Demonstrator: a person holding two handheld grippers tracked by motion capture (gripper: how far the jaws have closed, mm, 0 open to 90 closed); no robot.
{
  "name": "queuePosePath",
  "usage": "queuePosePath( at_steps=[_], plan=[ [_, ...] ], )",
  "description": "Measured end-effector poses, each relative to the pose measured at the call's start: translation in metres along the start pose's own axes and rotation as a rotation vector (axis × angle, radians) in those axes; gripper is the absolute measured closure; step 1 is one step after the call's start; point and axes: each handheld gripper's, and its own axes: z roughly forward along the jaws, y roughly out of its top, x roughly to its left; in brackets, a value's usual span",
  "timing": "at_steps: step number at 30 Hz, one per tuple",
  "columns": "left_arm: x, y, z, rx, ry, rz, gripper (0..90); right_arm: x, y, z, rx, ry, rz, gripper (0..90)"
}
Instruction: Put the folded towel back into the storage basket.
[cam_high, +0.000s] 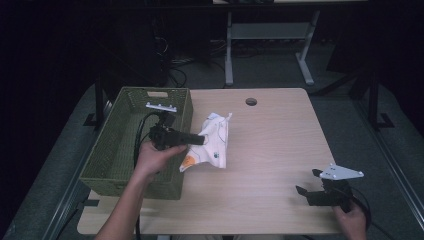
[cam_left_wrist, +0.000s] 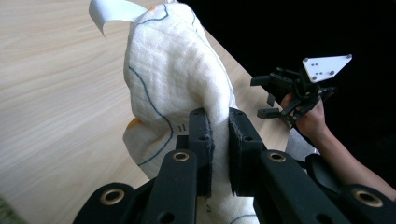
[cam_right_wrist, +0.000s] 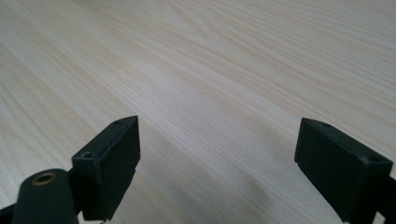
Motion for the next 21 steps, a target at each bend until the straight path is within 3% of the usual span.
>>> queuePosePath(
  at_steps=[21],
  plan=[
    [0.03, -0.006, -0.061, -0.066, -0.015, -0.037, 82.4, -0.001, 0.0, 0.001, 0.008, -0.02, 0.015, 13.6]
  ],
)
